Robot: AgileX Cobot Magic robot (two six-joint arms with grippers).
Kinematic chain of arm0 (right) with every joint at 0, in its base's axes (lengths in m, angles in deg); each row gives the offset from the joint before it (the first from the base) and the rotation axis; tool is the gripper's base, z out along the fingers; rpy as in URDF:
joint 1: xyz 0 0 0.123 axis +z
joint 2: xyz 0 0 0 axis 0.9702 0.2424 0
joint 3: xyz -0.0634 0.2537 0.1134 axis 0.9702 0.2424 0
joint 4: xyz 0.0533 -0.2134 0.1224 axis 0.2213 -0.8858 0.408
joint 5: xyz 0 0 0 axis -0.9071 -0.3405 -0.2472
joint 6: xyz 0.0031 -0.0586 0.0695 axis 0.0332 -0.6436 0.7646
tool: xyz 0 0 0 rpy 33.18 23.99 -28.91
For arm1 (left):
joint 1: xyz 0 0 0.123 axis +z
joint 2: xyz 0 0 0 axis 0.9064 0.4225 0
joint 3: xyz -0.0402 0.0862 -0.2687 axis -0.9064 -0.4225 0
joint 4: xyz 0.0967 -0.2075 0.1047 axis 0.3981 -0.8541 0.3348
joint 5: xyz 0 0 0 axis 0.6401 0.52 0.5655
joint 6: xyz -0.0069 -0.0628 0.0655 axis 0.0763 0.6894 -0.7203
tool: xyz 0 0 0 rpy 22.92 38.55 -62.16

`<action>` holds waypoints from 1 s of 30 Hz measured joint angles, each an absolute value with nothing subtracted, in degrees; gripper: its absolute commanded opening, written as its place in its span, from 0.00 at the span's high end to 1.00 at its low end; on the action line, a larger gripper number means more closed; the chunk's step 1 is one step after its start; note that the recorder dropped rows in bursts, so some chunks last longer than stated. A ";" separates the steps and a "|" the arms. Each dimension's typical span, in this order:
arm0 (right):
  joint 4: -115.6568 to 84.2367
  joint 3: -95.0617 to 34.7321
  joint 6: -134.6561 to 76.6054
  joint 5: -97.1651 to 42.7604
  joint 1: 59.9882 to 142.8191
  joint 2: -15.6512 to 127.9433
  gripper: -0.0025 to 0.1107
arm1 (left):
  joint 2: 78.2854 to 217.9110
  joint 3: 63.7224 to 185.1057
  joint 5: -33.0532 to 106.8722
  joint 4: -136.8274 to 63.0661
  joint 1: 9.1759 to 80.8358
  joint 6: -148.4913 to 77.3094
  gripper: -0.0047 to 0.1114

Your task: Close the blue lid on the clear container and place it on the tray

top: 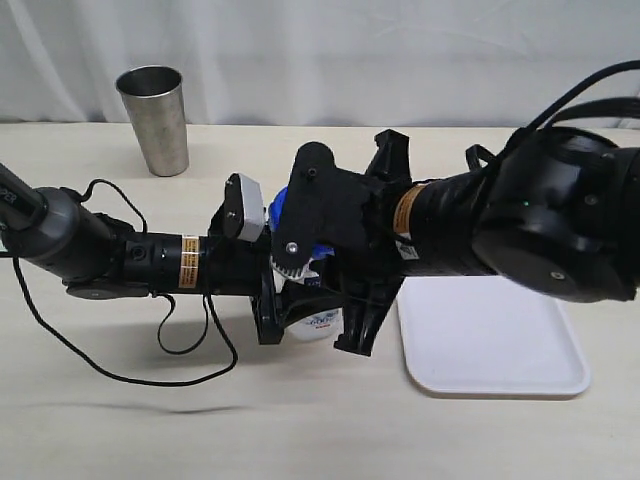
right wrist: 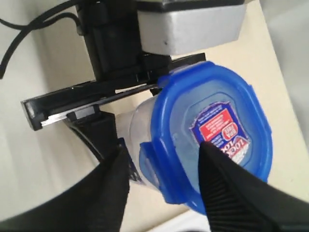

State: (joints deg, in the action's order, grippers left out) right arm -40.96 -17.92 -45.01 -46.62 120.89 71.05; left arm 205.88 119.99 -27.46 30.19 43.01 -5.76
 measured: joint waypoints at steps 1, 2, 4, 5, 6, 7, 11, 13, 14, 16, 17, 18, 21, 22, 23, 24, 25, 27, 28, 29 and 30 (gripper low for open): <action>-38.84 -18.55 -44.89 -48.21 120.89 70.58 0.58 | 205.88 119.99 -27.61 30.44 42.89 -5.81 0.96; -36.70 -19.14 -44.81 -49.63 120.89 70.25 0.58 | 205.88 119.99 -27.85 30.74 42.81 -5.91 0.96; -30.58 -21.70 -44.34 -54.04 120.89 69.10 0.58 | 205.88 119.99 -29.43 32.48 42.42 -6.11 0.96; -28.37 -22.71 -44.34 -54.96 120.89 68.59 0.58 | 205.88 119.99 -30.06 32.65 42.34 -6.23 0.96; -25.45 -24.27 -44.25 -55.86 120.89 67.77 0.58 | 205.88 119.99 -30.72 33.01 42.18 -6.25 0.96; -22.76 -25.94 -43.82 -56.29 120.79 66.87 0.58 | 205.88 119.99 -30.84 33.16 42.18 -6.25 0.96; -18.64 -30.97 -31.53 -58.88 119.40 64.12 0.64 | 205.88 119.99 -30.72 33.25 42.18 -9.50 0.96; -17.69 -32.19 -23.24 -63.44 115.33 63.89 0.69 | 205.88 119.99 -30.72 33.25 42.18 -11.14 0.96; -16.94 -32.19 -21.93 -65.62 113.52 64.15 0.68 | 205.88 119.99 -30.72 33.25 42.18 -11.37 0.96; -12.02 -32.19 -22.73 -71.91 108.24 66.18 0.61 | 205.88 119.99 -30.72 33.25 42.18 -11.82 0.96; -8.83 -32.19 -24.57 -73.60 106.72 67.00 0.57 | 205.88 119.99 -30.72 33.25 42.18 -11.91 0.96; -1.11 -32.19 -28.74 -75.95 104.55 68.35 0.56 | 205.88 119.99 -30.72 33.25 42.18 -11.91 0.96; 8.08 -32.19 -33.50 -77.51 102.94 70.39 0.60 | 205.88 119.99 -30.72 33.25 42.18 -11.91 0.96; 8.89 -32.19 -33.92 -77.65 102.94 70.79 0.64 | 205.88 119.99 -30.60 33.25 42.18 -11.91 0.96; 9.64 -32.19 -34.37 -77.74 102.94 71.77 0.64 | 205.88 119.99 -30.51 33.25 42.18 -11.91 0.96; 9.89 -32.19 -34.65 -77.74 102.94 72.34 0.63 | 205.88 119.99 -30.51 33.25 42.18 -11.91 0.96; 10.01 -32.19 -34.80 -77.74 102.94 72.96 0.61 | 205.88 119.99 -30.51 33.25 42.18 -11.91 0.96; 10.01 -32.19 -34.92 -76.91 102.69 74.44 0.58 | 205.88 119.99 -29.65 33.65 42.18 -11.91 0.96; 10.01 -32.19 -34.92 -76.54 102.69 74.75 0.58 | 205.88 119.99 -29.65 33.65 42.29 -11.91 0.96; 9.90 -32.19 -34.92 -76.24 102.69 75.01 0.58 | 205.88 119.99 -29.65 33.65 42.29 -11.91 0.96; 9.90 -32.19 -35.17 -75.91 102.69 75.24 0.58 | 205.88 119.99 -29.65 33.65 42.29 -11.91 0.96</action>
